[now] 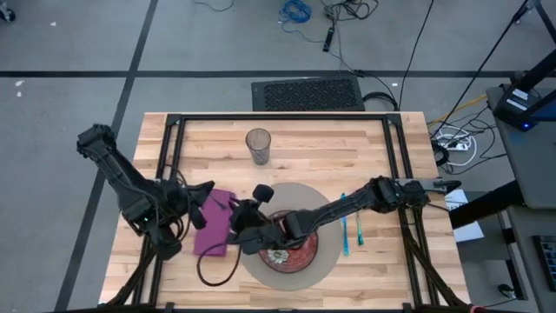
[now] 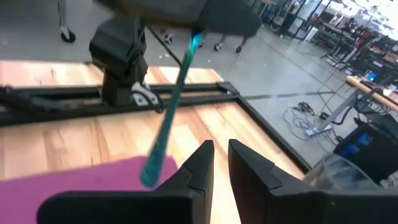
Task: Set table place
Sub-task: Adjust the blue fork
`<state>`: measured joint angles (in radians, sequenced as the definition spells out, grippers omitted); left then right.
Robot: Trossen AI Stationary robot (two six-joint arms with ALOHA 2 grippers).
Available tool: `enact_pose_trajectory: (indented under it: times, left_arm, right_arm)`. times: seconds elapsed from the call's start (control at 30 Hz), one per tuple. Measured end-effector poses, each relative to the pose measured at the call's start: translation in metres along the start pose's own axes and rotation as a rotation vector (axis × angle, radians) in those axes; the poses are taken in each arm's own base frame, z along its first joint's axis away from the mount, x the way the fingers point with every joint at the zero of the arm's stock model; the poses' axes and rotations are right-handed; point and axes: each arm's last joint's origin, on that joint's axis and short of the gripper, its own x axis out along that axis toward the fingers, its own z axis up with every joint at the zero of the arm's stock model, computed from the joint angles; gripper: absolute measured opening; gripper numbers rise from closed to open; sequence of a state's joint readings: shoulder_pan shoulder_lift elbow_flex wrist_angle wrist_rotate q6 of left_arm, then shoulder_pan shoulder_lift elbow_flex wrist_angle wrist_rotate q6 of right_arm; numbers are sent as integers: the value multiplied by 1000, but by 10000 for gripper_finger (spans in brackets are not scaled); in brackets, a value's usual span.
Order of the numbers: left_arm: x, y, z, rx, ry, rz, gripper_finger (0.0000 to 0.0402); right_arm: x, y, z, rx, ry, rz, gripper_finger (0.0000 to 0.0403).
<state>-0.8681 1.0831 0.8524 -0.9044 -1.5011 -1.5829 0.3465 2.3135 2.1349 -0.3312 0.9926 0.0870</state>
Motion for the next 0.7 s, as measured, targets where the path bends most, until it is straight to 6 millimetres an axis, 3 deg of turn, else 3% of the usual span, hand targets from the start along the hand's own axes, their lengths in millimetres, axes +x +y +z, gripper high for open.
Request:
enact_pose_trajectory:
  times: [0.27, 0.53, 0.7]
  left_arm:
    - [-7, 14, 12, 24, 229, -29, 0]
    - [-11, 19, 16, 57, 461, -72, 0]
    - [-12, 21, 8, 81, 539, -77, 0]
  right_arm:
    - [-17, 10, -15, -42, 79, 25, 35]
    - [-60, 29, -34, -93, 149, 76, 35]
    - [-88, 41, -42, -106, 159, 107, 34]
